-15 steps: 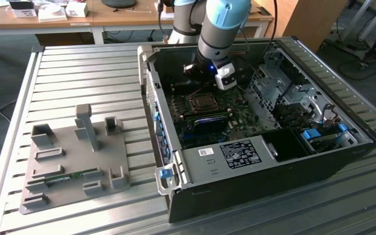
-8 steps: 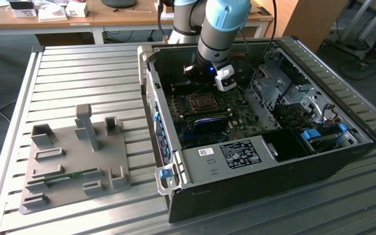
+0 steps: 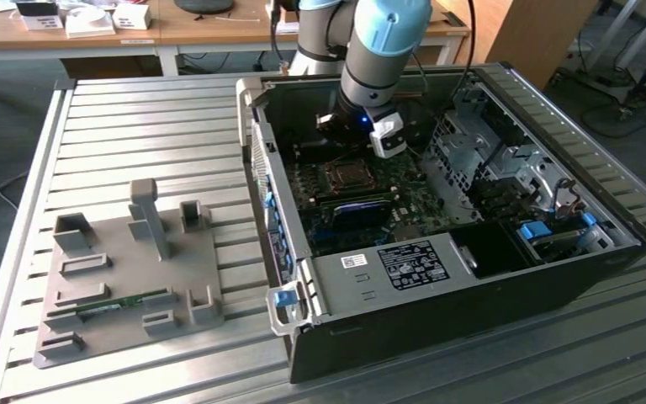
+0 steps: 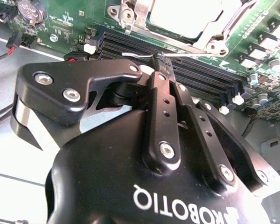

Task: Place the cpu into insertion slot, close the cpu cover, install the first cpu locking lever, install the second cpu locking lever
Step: 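Install the first cpu locking lever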

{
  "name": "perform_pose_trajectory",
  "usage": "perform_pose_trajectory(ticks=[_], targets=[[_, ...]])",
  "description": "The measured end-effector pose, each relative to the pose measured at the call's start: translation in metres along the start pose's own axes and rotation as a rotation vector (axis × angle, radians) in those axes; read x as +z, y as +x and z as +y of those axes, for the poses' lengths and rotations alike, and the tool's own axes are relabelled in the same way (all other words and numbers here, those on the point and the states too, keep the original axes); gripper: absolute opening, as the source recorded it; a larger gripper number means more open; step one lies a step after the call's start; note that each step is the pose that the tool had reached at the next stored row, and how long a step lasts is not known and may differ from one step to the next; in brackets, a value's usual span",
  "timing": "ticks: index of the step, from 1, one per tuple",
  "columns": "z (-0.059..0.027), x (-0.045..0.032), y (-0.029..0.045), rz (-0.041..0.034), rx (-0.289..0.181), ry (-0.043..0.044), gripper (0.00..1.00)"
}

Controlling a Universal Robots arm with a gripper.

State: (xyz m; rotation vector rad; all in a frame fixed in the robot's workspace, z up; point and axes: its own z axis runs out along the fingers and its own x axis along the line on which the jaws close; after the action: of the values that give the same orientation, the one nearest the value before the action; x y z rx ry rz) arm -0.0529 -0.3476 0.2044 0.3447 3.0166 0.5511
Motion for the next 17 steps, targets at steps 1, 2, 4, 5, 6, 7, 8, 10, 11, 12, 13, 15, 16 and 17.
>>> perform_pose_trajectory(ticks=[1, 2, 4, 5, 6, 7, 8, 10, 11, 12, 13, 15, 16, 17], targets=[[0.0000, 0.0003, -0.0003, -0.0001, 0.000, 0.0001, 0.11], [0.0000, 0.0005, -0.0004, -0.0001, 0.000, 0.0002, 0.11], [-0.0001, 0.0010, -0.0005, -0.0002, 0.000, 0.0007, 0.11], [-0.0001, 0.0012, -0.0005, -0.0002, 0.000, 0.0010, 0.11], [-0.0001, 0.0014, -0.0005, -0.0003, 0.000, 0.0013, 0.11], [-0.0001, 0.0016, -0.0005, -0.0003, 0.000, 0.0014, 0.11], [-0.0001, 0.0018, -0.0005, -0.0004, 0.000, 0.0015, 0.11], [-0.0003, 0.0023, -0.0004, -0.0004, 0.000, 0.0016, 0.11], [-0.0003, 0.0026, -0.0004, -0.0004, 0.000, 0.0016, 0.11], [-0.0004, 0.0029, -0.0004, -0.0004, 0.000, 0.0018, 0.11], [-0.0003, 0.0032, -0.0003, -0.0005, 0.000, 0.0020, 0.11], [-0.0001, 0.0038, -0.0002, -0.0006, 0.000, 0.0022, 0.11], [0.0000, 0.0041, -0.0002, -0.0006, 0.000, 0.0023, 0.11], [0.0002, 0.0043, -0.0001, -0.0006, 0.000, 0.0024, 0.11]])
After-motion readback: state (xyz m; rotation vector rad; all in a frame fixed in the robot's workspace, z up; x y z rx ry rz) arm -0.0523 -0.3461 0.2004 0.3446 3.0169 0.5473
